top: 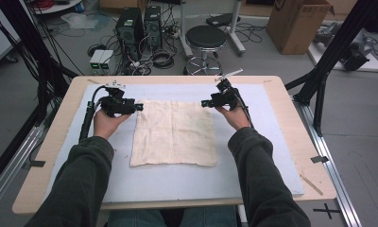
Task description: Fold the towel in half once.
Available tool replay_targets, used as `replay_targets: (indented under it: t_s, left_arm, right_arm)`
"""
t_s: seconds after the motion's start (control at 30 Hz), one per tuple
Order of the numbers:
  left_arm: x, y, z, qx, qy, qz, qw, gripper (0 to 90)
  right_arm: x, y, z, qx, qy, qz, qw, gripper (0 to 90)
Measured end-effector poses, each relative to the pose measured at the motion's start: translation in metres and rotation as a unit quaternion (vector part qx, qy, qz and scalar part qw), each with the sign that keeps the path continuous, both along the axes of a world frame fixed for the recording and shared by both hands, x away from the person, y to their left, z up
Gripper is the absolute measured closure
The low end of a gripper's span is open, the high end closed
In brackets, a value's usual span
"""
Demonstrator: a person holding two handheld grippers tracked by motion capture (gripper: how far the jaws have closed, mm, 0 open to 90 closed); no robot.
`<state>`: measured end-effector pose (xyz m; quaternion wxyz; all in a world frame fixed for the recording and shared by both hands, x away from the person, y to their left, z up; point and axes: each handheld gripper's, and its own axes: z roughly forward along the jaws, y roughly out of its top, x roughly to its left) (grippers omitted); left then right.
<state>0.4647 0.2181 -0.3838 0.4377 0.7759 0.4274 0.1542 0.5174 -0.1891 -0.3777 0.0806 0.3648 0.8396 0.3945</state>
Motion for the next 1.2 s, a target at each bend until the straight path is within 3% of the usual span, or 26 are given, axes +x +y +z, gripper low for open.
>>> replay_targets:
  t_s: [0.07, 0.17, 0.27, 0.33, 0.53, 0.67, 0.9, 1.03, 1.2]
  left_arm:
    - [0.005, 0.002, -0.003, 0.0, -0.002, 0.011, 0.9999, 49.1]
    - [0.015, 0.003, -0.008, -0.005, 0.011, 0.02, 0.9997, 50.8]
    - [0.023, 0.0, -0.01, -0.003, 0.009, 0.023, 0.9997, 51.5]
    - [0.028, -0.002, -0.014, -0.003, 0.01, 0.03, 0.9995, 51.6]
    - [0.038, 0.0, -0.028, 0.001, 0.016, 0.057, 0.9982, 55.3]
    - [0.043, 0.0, -0.038, -0.01, 0.033, 0.061, 0.9975, 56.5]
    - [0.045, -0.013, -0.049, 0.016, 0.032, 0.06, 0.9976, 59.7]
    - [0.047, -0.015, -0.055, 0.021, 0.051, 0.062, 0.9966, 60.5]
    - [0.046, -0.018, -0.055, 0.04, 0.045, 0.07, 0.9957, 66.5]
  right_arm:
    - [0.004, 0.0, -0.004, -0.003, -0.003, -0.005, 1.0, 36.1]
    - [0.012, -0.001, -0.007, -0.005, 0.016, -0.018, 0.9997, 35.2]
    - [0.019, -0.002, -0.005, -0.003, 0.008, -0.021, 0.9998, 35.9]
    - [0.023, -0.001, -0.007, -0.004, 0.015, -0.028, 0.9995, 35.9]
    - [0.032, 0.003, -0.026, -0.017, 0.024, -0.034, 0.999, 36.5]
    - [0.035, 0.008, -0.036, -0.033, 0.035, -0.041, 0.998, 38.3]
    - [0.037, 0.01, -0.048, -0.039, 0.06, -0.053, 0.996, 44.4]
    - [0.037, 0.016, -0.051, -0.056, 0.057, -0.054, 0.9954, 48.1]
    - [0.036, 0.016, -0.05, -0.065, 0.054, -0.064, 0.9943, 57.5]
